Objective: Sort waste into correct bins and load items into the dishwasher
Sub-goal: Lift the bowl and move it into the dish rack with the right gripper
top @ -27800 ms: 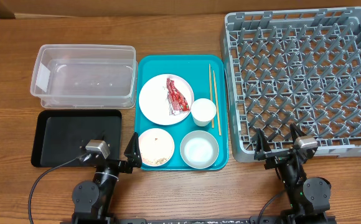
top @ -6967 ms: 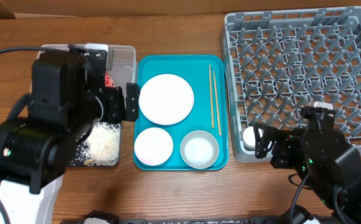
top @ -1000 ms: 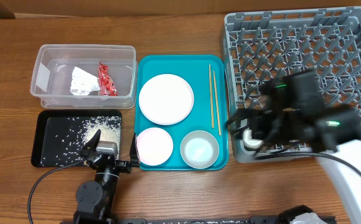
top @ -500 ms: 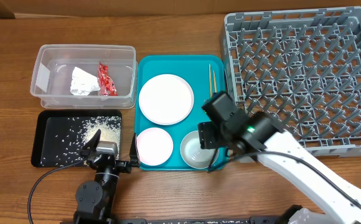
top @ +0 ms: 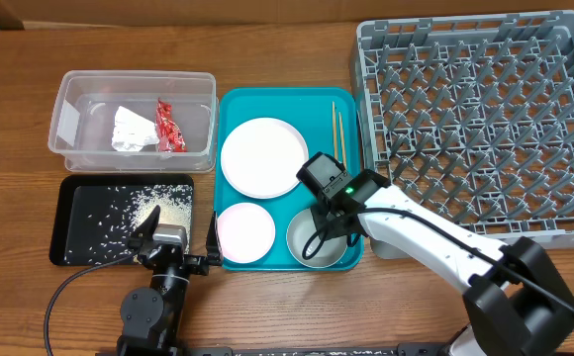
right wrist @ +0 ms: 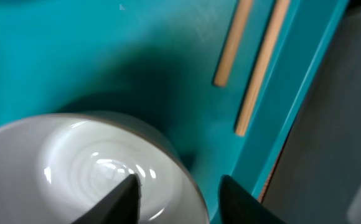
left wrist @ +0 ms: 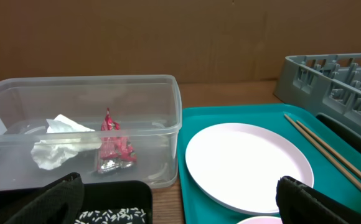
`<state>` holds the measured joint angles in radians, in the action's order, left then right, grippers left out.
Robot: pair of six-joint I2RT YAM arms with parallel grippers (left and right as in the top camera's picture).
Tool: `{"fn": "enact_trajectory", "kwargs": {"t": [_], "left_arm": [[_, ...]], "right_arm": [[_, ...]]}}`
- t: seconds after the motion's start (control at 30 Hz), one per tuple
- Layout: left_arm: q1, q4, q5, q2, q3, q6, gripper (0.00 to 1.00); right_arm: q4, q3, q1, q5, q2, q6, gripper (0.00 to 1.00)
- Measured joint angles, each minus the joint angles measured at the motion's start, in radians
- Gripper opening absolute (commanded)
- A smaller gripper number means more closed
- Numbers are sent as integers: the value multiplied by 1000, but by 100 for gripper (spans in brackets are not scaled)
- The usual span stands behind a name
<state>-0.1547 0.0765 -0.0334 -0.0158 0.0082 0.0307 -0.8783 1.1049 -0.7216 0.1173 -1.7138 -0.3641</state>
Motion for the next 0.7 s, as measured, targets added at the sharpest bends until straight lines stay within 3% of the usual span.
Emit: {"fn": "enact_trajectory", "kwargs": {"t": [0.33,0.7], "left_arm": [[0,0,0,0,0,0,100],[0,0,0,0,0,0,100]], "right_arm": [[-56,-15,0,3,-19,6,4],[-136,117,0,27,229,-1,4]]}}
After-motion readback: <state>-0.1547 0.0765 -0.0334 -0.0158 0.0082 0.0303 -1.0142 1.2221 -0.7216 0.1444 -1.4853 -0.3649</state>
